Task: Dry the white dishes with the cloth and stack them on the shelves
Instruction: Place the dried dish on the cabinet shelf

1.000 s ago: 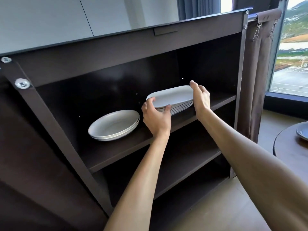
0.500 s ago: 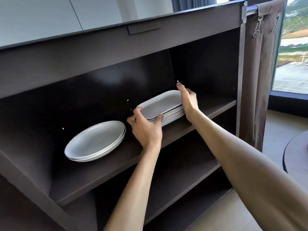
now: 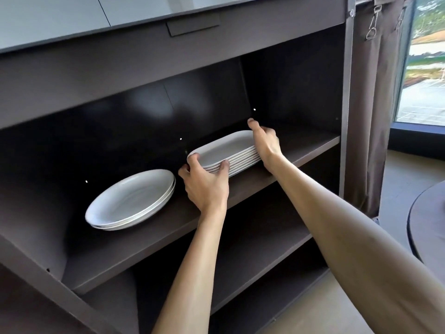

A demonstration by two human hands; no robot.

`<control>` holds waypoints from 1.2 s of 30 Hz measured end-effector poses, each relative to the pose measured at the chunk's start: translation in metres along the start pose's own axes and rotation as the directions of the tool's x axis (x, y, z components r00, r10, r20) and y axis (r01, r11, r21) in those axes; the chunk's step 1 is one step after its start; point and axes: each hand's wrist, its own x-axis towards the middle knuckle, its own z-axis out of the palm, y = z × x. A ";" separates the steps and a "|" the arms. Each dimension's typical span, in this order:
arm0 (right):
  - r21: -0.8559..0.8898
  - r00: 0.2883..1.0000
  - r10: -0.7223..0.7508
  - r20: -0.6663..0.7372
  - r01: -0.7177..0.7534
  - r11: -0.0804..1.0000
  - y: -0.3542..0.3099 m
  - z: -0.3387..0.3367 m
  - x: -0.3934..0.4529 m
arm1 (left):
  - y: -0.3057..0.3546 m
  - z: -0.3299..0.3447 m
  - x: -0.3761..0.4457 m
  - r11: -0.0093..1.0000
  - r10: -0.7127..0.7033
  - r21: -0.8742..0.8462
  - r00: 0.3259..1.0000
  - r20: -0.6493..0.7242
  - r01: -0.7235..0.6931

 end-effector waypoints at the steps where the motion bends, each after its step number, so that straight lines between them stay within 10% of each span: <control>1: -0.003 1.000 -0.005 0.010 0.005 1.000 0.001 0.000 0.000 | 0.000 0.000 0.002 0.999 -0.038 -0.017 0.999 0.033 0.038; 7: -0.010 0.999 -0.019 0.050 0.020 1.000 0.003 -0.001 0.002 | -0.001 -0.002 0.006 0.997 -0.080 -0.003 0.978 0.191 0.082; 24: -0.123 0.975 -0.159 -0.154 0.140 0.982 -0.016 -0.033 -0.025 | 0.029 -0.009 -0.007 0.983 0.107 0.139 0.988 0.111 -0.122; 31: -0.325 0.908 -0.277 -0.314 0.171 0.930 -0.021 -0.150 -0.078 | 0.092 0.025 -0.087 0.916 0.343 -0.264 0.930 0.128 -0.302; 36: -0.517 0.831 -0.231 -0.506 -0.078 0.852 -0.009 -0.294 -0.143 | 0.138 0.077 -0.185 0.848 0.445 -0.468 0.814 0.374 -0.248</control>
